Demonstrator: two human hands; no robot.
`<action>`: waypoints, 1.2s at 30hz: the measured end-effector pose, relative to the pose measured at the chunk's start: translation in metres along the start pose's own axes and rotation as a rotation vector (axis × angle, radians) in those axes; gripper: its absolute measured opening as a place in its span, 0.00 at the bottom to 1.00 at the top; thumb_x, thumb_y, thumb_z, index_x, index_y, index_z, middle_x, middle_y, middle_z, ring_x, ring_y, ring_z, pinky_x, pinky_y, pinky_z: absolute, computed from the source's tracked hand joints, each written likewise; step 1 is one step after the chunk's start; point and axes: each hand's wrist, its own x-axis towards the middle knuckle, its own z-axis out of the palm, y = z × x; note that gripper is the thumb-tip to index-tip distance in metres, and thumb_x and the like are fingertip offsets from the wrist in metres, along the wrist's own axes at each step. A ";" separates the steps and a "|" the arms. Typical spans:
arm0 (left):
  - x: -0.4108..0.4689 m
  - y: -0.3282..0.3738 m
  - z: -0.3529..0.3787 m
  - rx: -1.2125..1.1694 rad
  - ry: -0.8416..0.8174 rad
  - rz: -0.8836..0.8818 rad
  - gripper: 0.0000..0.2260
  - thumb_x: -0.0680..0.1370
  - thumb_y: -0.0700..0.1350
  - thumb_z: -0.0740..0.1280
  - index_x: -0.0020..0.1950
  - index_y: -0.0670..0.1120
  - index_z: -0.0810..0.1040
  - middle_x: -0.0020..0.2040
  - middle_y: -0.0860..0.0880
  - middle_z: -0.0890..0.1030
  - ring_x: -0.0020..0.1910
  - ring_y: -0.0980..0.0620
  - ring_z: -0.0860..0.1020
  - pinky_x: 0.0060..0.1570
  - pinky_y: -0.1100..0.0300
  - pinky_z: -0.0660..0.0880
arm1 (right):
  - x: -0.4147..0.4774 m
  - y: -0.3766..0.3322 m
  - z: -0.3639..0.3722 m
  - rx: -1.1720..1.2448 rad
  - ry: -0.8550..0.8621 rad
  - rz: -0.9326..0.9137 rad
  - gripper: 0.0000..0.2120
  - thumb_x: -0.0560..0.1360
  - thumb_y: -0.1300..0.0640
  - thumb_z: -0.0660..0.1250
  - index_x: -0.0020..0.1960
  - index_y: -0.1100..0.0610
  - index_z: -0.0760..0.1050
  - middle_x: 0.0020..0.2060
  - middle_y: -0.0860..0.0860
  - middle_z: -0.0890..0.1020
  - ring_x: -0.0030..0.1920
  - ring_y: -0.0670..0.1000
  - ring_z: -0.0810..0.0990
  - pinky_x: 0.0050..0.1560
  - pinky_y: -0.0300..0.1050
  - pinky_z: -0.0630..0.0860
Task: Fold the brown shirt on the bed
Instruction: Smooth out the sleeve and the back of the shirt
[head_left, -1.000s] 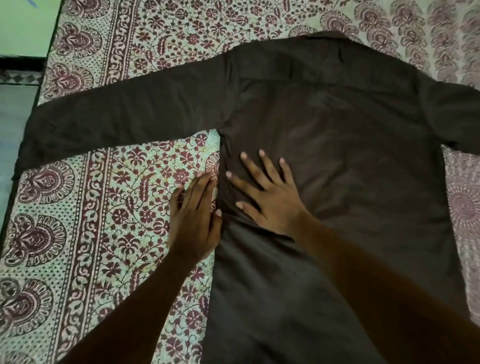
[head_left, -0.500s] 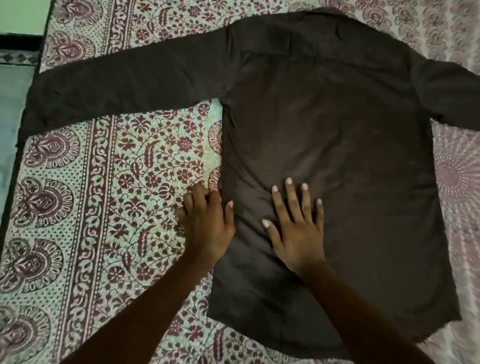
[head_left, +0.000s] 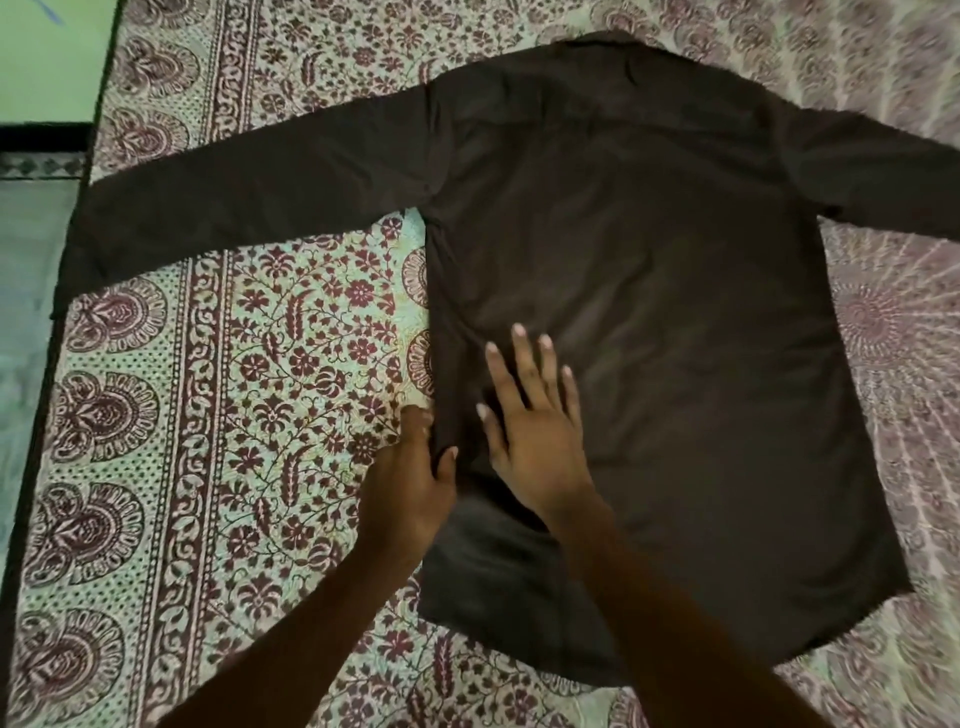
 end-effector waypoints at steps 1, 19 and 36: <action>-0.007 -0.004 0.002 -0.037 -0.008 -0.001 0.16 0.82 0.49 0.69 0.66 0.51 0.66 0.48 0.43 0.85 0.48 0.41 0.84 0.40 0.54 0.77 | 0.014 -0.004 0.004 -0.008 -0.016 -0.068 0.30 0.85 0.43 0.52 0.85 0.47 0.50 0.85 0.50 0.45 0.84 0.56 0.41 0.81 0.63 0.51; -0.009 0.020 0.000 0.471 -0.134 0.492 0.55 0.67 0.65 0.73 0.85 0.51 0.47 0.85 0.49 0.42 0.83 0.43 0.47 0.76 0.38 0.55 | -0.056 0.053 -0.003 0.024 0.211 0.610 0.33 0.82 0.36 0.53 0.83 0.49 0.57 0.84 0.54 0.49 0.84 0.62 0.46 0.79 0.67 0.48; 0.021 0.047 0.010 0.542 0.001 0.613 0.49 0.72 0.67 0.68 0.85 0.48 0.51 0.86 0.46 0.48 0.84 0.42 0.52 0.78 0.38 0.59 | -0.100 0.123 -0.026 0.019 0.098 0.632 0.39 0.80 0.29 0.47 0.84 0.49 0.53 0.84 0.56 0.50 0.83 0.65 0.47 0.79 0.68 0.49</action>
